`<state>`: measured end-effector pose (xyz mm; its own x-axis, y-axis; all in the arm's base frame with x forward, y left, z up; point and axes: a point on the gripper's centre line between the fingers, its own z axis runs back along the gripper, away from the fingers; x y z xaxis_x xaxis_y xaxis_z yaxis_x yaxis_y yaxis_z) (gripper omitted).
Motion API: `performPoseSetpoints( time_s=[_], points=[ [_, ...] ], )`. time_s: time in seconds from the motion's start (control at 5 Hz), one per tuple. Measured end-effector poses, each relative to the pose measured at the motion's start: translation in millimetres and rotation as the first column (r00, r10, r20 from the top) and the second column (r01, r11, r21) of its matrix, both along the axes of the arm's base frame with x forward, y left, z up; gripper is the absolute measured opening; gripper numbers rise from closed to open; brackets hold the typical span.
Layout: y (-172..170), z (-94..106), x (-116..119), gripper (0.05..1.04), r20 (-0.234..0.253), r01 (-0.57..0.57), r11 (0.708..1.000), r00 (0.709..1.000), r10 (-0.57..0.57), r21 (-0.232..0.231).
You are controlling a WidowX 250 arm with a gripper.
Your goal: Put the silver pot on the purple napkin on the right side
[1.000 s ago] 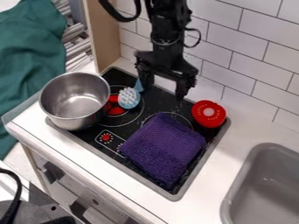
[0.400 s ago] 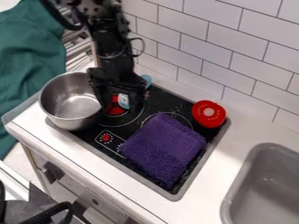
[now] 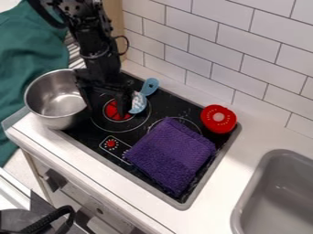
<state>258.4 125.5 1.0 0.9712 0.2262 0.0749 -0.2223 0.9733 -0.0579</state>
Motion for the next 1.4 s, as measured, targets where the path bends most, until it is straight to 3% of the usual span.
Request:
performPoseSetpoints(
  time_s=[0.2, 0.4, 0.6, 1.0, 1.4],
  points=[
    [-3, 7.1, -1, 1.006, 0.033, 0.011, 1.0, 0.999, -0.011, 0.004],
    [-9, 25.5, 1, 1.005, 0.123, 0.047, 0.999, 0.991, -0.048, 0.013],
    [-5, 34.8, -3, 1.005, 0.165, 0.033, 0.999, 0.986, -0.036, 0.02],
    [29, 28.3, -16, 1.005, 0.144, -0.058, 0.998, 0.988, 0.054, 0.025],
    [34, 0.3, -11, 1.005, 0.069, -0.027, 1.0, 0.997, 0.027, -0.008]
  ],
)
